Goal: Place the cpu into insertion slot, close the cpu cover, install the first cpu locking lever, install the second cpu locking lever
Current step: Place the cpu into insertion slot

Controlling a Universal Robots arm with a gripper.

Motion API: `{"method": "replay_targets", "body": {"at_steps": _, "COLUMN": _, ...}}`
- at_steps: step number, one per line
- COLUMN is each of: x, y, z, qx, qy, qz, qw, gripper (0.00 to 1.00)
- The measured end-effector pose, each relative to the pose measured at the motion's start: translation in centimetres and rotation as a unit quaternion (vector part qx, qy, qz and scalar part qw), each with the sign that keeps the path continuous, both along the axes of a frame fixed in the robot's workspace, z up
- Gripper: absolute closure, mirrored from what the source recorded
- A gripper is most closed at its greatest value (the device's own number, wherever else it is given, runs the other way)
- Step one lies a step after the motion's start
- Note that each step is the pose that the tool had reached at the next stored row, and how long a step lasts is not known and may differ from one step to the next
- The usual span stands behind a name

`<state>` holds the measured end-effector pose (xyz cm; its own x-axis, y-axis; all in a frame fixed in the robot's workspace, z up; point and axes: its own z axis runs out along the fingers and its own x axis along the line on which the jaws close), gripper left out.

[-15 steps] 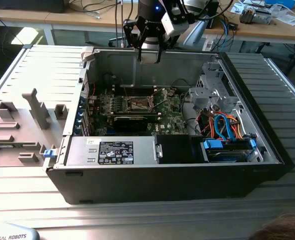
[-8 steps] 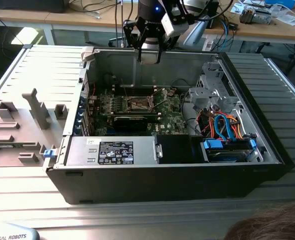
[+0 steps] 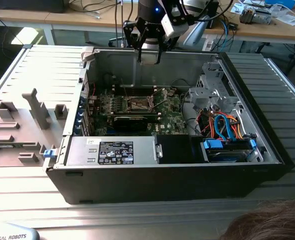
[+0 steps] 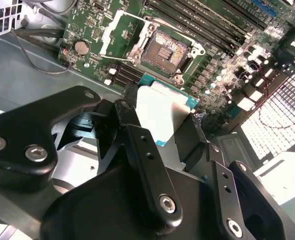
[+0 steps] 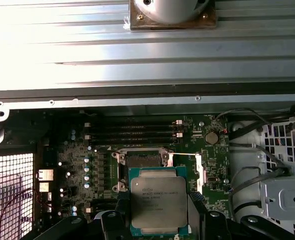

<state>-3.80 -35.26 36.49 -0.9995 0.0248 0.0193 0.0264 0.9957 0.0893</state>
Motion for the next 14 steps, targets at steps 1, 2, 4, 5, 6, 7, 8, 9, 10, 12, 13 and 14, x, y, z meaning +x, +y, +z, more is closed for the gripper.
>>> {"method": "replay_targets", "body": {"at_steps": 1, "x": 0.0, "y": 0.0, "z": -0.01, "qx": 0.0, "qy": 0.0, "qz": 0.0, "qw": 1.0, "gripper": 0.46}}
{"method": "replay_targets", "body": {"at_steps": 2, "x": 0.0, "y": 0.0, "z": -0.02, "qx": 0.0, "qy": 0.0, "qz": 0.0, "qw": 1.0, "gripper": 0.46}}
{"method": "replay_targets", "body": {"at_steps": 4, "x": 0.0, "y": 0.0, "z": -0.04, "qx": 0.0, "qy": 0.0, "qz": 0.0, "qw": 1.0, "gripper": 0.46}}
{"method": "replay_targets", "body": {"at_steps": 5, "x": 0.0, "y": 0.0, "z": -0.05, "qx": 0.0, "qy": 0.0, "qz": 0.0, "qw": 1.0, "gripper": 0.46}}
{"method": "replay_targets", "body": {"at_steps": 6, "x": 0.0, "y": 0.0, "z": -0.12, "qx": 0.0, "qy": 0.0, "qz": 0.0, "qw": 1.0, "gripper": 0.46}}
{"method": "replay_targets", "body": {"at_steps": 7, "x": 0.0, "y": 0.0, "z": -0.19, "qx": 0.0, "qy": 0.0, "qz": 0.0, "qw": 1.0, "gripper": 0.46}}
{"method": "replay_targets", "body": {"at_steps": 8, "x": 0.0, "y": 0.0, "z": -0.21, "qx": 0.0, "qy": 0.0, "qz": 0.0, "qw": 1.0, "gripper": 0.46}}
{"method": "replay_targets", "body": {"at_steps": 9, "x": 0.0, "y": 0.0, "z": -0.22, "qx": 0.0, "qy": 0.0, "qz": 0.0, "qw": 1.0, "gripper": 0.46}}
{"method": "replay_targets", "body": {"at_steps": 10, "x": 0.0, "y": 0.0, "z": -0.25, "qx": 0.0, "qy": 0.0, "qz": 0.0, "qw": 1.0, "gripper": 0.46}}
{"method": "replay_targets", "body": {"at_steps": 12, "x": 0.0, "y": 0.0, "z": -0.29, "qx": 0.0, "qy": 0.0, "qz": 0.0, "qw": 1.0, "gripper": 0.46}}
{"method": "replay_targets", "body": {"at_steps": 13, "x": 0.0, "y": 0.0, "z": -0.31, "qx": 0.0, "qy": 0.0, "qz": 0.0, "qw": 1.0, "gripper": 0.46}}
{"method": "replay_targets", "body": {"at_steps": 14, "x": 0.0, "y": 0.0, "z": -0.32, "qx": 0.0, "qy": 0.0, "qz": 0.0, "qw": 1.0, "gripper": 0.46}}
